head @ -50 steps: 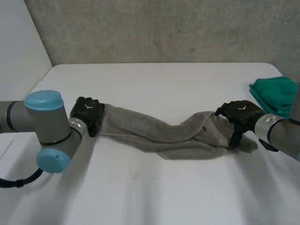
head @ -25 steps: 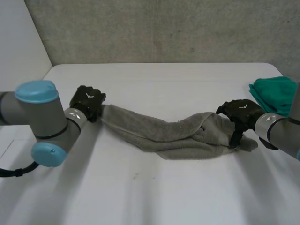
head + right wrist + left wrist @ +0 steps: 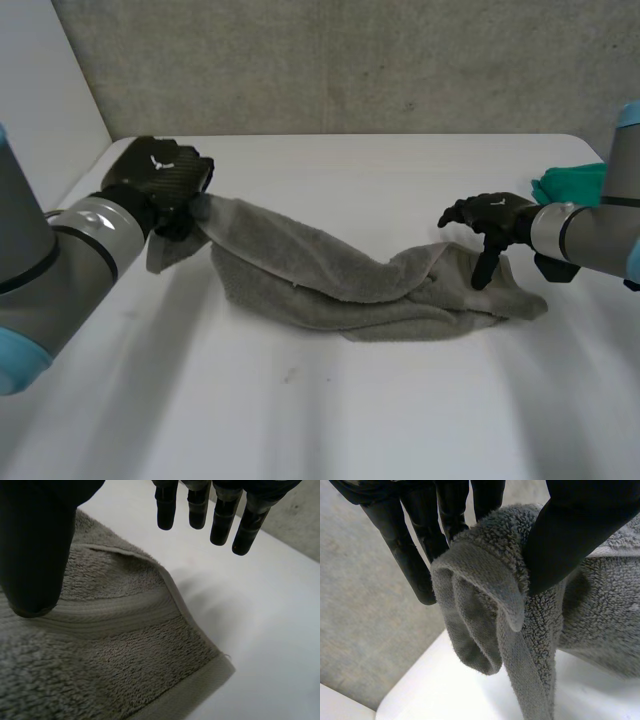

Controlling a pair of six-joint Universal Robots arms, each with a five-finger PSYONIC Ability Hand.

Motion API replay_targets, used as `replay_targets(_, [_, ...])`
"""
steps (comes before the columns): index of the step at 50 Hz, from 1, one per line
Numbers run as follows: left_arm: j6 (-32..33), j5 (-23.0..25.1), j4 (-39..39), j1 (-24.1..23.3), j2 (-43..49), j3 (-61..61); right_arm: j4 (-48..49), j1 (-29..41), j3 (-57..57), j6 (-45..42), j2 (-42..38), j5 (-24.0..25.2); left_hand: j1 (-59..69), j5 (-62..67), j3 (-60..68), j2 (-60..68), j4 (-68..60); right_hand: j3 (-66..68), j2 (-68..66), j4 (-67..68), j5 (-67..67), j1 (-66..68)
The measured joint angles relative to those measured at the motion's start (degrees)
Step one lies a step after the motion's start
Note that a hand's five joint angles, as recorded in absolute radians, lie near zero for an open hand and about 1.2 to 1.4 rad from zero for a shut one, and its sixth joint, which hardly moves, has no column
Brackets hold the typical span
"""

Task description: Fold the laundry.

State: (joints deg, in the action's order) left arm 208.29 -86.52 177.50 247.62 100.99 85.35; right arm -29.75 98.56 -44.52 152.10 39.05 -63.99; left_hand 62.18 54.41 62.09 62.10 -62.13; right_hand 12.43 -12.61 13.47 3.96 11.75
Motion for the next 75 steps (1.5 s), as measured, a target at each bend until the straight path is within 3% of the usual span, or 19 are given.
replay_targets(11, [-1.58,0.08,-0.87,0.04,-5.52,-0.52,-0.97,0.9,12.13,2.44,-11.33,4.5,0.0,0.0,-0.17,-0.16,0.16,1.84,-1.52,0.39,0.97,0.41])
replay_targets(14, [-1.69,0.11,-1.22,0.31,-5.73,-1.1,-0.78,1.39,14.24,4.37,-13.11,6.39,0.14,0.02,-0.05,0.0,0.09,14.69,-14.2,13.61,11.98,11.6])
replay_targets(17, [-2.17,0.12,-1.3,0.58,-5.68,-1.83,-0.7,1.79,15.73,5.69,-14.08,7.35,0.17,0.0,0.2,0.08,-0.16,16.5,-16.14,15.46,13.63,12.9])
replay_targets(24, [-6.18,0.15,-1.05,1.3,-5.67,-4.28,-0.61,2.55,17.81,6.63,-15.11,7.82,0.19,0.0,1.04,1.3,-1.54,18.38,-17.97,17.05,15.4,14.38])
replay_targets(30, [-10.01,0.19,-0.65,2.08,-6.62,-5.87,-0.51,2.79,18.06,6.51,-15.35,7.82,0.19,0.0,1.19,1.54,-1.84,27.35,-27.3,26.27,24.15,22.39])
replay_targets(31, [-11.19,0.19,-0.09,2.53,-7.19,-6.23,-0.46,2.81,18.06,6.43,-15.45,7.85,0.19,0.08,1.29,1.7,-1.9,36.48,-37.26,35.51,33.25,30.73])
replay_targets(34, [-12.42,0.17,0.94,3.16,-7.8,-6.5,-0.4,2.8,18.09,6.37,-15.54,7.9,0.19,0.16,1.3,1.81,-2.07,43.32,-43.4,41.69,39.67,35.86])
replay_targets(35, [-12.85,0.16,1.44,3.41,-8.0,-6.57,-0.36,2.8,18.12,6.32,-15.59,7.93,0.2,0.19,1.3,1.9,-2.27,53.04,-53.24,52.24,50.37,43.94])
replay_targets(36, [-13.37,0.14,2.2,3.79,-8.23,-6.66,-0.33,2.8,18.18,6.3,-15.63,7.96,0.2,0.2,1.3,1.92,-2.36,54.66,-54.65,53.86,51.94,44.58])
replay_targets(49, [-14.07,0.1,6.36,6.25,-4.44,-11.96,1.9,2.65,27.66,8.17,-15.03,6.89,0.2,0.2,1.3,1.92,-2.36,55.15,-54.73,54.55,52.64,44.58])
replay_targets(56, [-13.56,0.03,11.58,6.8,4.71,-24.22,13.03,2.62,39.6,17.03,-7.9,0.82,0.2,0.19,1.3,1.95,-2.35,55.15,-54.73,54.55,52.64,44.58])
replay_targets(60, [-13.51,-0.3,14.92,6.78,7.97,-29.61,16.67,2.98,39.38,19.18,-3.35,-1.13,0.2,0.14,1.3,1.95,-2.33,55.15,-54.73,54.55,52.65,44.58])
replay_targets(68, [-13.85,-0.95,21.91,6.77,8.86,-28.75,19.83,4.82,20.56,18.45,13.14,-2.46,0.19,0.0,1.22,1.65,-1.81,55.15,-54.73,54.56,52.91,44.58])
replay_targets(75, [-13.7,0.42,24.54,8.29,6.43,-12.78,19.57,4.97,-6.2,9.3,26.82,-1.14,0.15,0.0,0.82,0.64,-0.56,55.15,-54.73,54.56,52.91,44.58])
